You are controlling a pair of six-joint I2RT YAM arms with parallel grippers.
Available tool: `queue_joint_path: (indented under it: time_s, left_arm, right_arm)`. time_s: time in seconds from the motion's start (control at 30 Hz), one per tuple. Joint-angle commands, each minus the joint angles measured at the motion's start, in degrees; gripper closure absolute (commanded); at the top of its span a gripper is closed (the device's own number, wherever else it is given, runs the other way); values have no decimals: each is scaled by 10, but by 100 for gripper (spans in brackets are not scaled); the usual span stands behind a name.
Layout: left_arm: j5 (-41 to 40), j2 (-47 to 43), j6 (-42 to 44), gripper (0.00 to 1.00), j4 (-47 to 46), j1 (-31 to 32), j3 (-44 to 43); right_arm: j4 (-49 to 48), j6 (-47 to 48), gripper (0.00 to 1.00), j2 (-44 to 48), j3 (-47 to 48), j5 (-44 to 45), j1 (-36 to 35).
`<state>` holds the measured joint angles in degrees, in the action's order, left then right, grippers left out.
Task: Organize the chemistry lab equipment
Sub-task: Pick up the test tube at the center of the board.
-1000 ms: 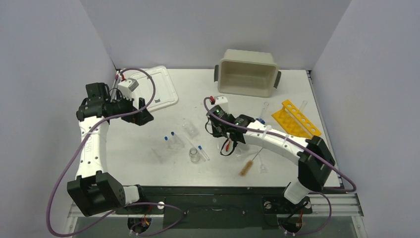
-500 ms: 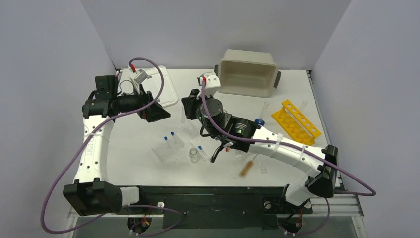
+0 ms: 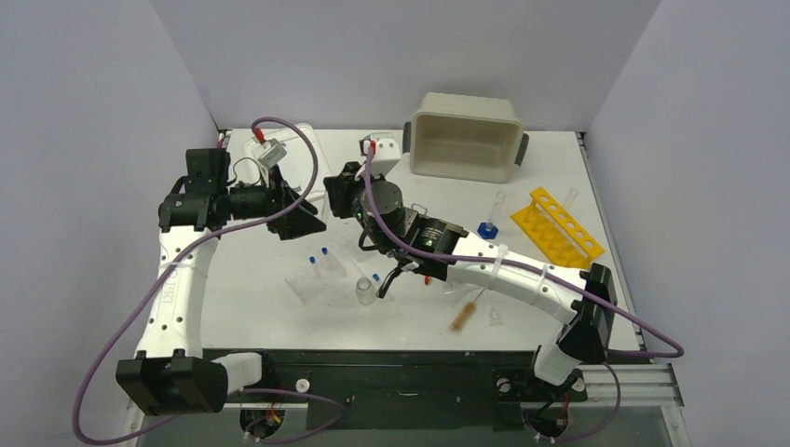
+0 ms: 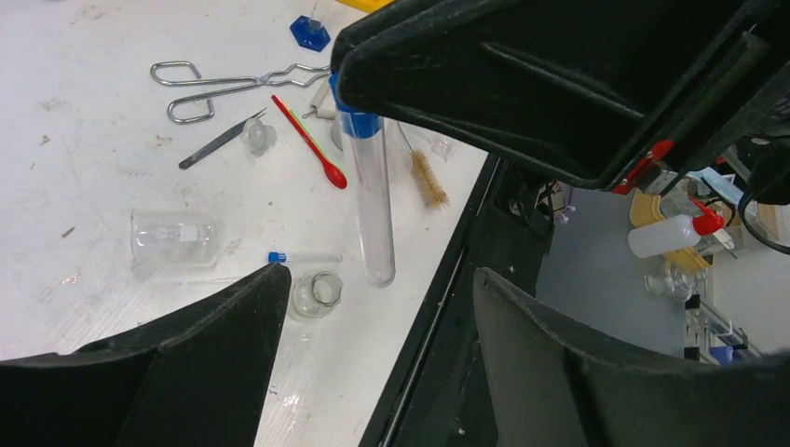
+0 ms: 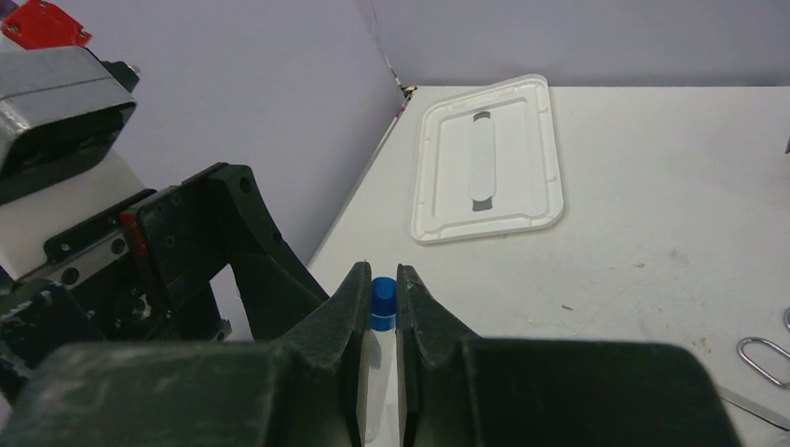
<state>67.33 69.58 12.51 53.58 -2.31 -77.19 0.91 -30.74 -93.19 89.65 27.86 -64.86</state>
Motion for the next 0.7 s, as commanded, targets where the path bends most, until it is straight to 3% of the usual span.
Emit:
queue_joint_path:
  time_s: [0.0, 0.1, 0.2, 0.3, 0.37, 0.5, 0.57, 0.63, 0.67]
  left_arm:
    - [-2, 8, 52, 34, 23, 18, -8]
    - [-15, 9, 59, 50, 24, 18, -14]
    - [-31, 5, 63, 56, 21, 18, -20]
    - [-35, -2, 60, 70, 7, 19, -19]
    - [-40, -8, 53, 76, -8, 18, -15]
    - [-46, -14, 57, 78, -15, 18, -11]
    - [-51, -15, 72, 86, -4, 18, -13]
    - [-65, -16, 92, 92, 10, 18, -18]
    - [-74, -16, 102, 93, 22, 18, -21]
  right_arm:
    - [-45, -21, 100, -6, 32, -12, -1]
    - [-46, -24, 100, -9, 36, -15, -1]
    - [-47, -26, 100, -11, 36, -23, 0]
    - [-46, -30, 100, -13, 33, -31, 0]
    - [-43, -35, 100, -16, 35, -40, 0]
    - [-31, -54, 100, -22, 37, -69, 10]
    - [-20, -72, 100, -27, 41, -95, 23]
    - [2, -100, 92, -32, 46, -133, 43]
    - [12, -111, 83, -32, 46, -160, 59]
